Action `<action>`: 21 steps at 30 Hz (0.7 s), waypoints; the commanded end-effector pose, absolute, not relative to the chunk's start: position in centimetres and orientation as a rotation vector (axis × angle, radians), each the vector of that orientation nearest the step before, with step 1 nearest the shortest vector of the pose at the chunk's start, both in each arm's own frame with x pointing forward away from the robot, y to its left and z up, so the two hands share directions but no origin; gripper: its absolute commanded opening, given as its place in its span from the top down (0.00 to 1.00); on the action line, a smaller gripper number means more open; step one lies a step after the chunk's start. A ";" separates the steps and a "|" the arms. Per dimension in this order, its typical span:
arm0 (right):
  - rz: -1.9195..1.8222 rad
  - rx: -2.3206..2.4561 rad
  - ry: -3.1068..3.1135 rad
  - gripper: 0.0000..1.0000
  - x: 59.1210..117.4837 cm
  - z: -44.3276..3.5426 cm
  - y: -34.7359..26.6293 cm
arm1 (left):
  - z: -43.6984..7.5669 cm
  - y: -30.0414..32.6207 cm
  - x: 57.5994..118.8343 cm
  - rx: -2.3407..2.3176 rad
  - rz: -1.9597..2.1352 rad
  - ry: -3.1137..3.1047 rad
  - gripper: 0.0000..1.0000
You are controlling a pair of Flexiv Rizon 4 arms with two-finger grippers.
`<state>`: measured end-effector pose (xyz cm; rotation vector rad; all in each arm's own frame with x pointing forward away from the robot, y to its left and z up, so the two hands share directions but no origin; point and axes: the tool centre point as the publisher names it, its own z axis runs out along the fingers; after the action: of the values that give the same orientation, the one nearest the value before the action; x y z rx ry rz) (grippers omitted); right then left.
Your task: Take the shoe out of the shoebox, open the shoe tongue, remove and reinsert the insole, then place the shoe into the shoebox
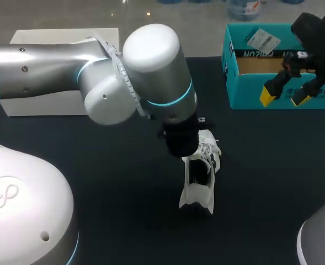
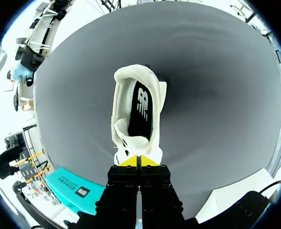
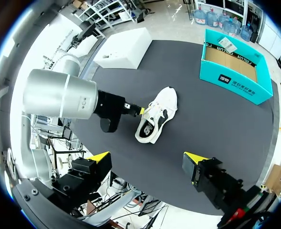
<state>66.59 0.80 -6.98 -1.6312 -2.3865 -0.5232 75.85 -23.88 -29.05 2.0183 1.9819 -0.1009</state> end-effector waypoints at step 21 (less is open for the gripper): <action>-0.516 -1.631 -2.385 0.00 66.8 -7.0 0.9 | -26.6 -20.4 76.4 1.610 -0.161 2.218 0.00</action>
<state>66.59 0.80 -6.98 -1.6312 -2.3866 -0.5232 76.31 -20.47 -26.52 1.6083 2.2205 -0.1575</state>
